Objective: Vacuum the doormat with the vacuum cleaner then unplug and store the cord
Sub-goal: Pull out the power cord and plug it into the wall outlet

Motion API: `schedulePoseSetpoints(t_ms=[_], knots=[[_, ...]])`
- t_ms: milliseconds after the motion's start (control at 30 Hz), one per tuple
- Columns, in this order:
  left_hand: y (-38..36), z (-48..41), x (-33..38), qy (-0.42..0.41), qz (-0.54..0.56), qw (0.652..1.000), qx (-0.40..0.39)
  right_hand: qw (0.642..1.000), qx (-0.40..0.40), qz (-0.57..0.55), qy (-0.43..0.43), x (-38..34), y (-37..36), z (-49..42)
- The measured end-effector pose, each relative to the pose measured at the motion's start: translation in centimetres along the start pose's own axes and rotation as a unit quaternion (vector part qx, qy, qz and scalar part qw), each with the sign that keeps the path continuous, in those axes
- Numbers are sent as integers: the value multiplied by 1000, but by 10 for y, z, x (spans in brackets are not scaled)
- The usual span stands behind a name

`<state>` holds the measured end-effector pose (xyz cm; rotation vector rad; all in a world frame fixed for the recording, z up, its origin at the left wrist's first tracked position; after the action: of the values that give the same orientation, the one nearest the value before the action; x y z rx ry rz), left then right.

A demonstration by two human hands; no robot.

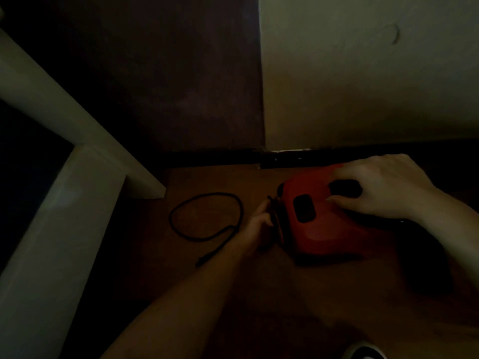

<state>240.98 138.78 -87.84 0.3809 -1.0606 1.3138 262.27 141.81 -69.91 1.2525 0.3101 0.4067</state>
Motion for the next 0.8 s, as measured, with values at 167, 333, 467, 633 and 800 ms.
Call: schedulePoseSetpoints(t_ms=[167,333,467,633,800], knots=[[-2,9,17,-65,-37,997,19,1000,-4,4,0,0,2,0],[-1,19,25,-123,-199,965,122,1000,-3,5,-1,0,4,1],[-8,22,26,-124,-273,937,177,1000,-6,1,1,0,3,1],[-4,18,37,-155,-234,948,150,1000,-7,-1,0,0,3,0],[0,19,37,-186,-389,897,101,1000,-2,-5,3,-1,1,0]])
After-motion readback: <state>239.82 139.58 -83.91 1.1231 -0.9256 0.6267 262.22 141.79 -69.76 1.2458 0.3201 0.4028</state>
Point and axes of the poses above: each hand's wrist, its own z-axis away from the middle knuckle, its own y-axis out of the back of the hand, x = y × z, the point moved 3 cm from there along -z, towards the middle knuckle, and after that the axes turned 9 degrees about -x, right-handed, at the moved point
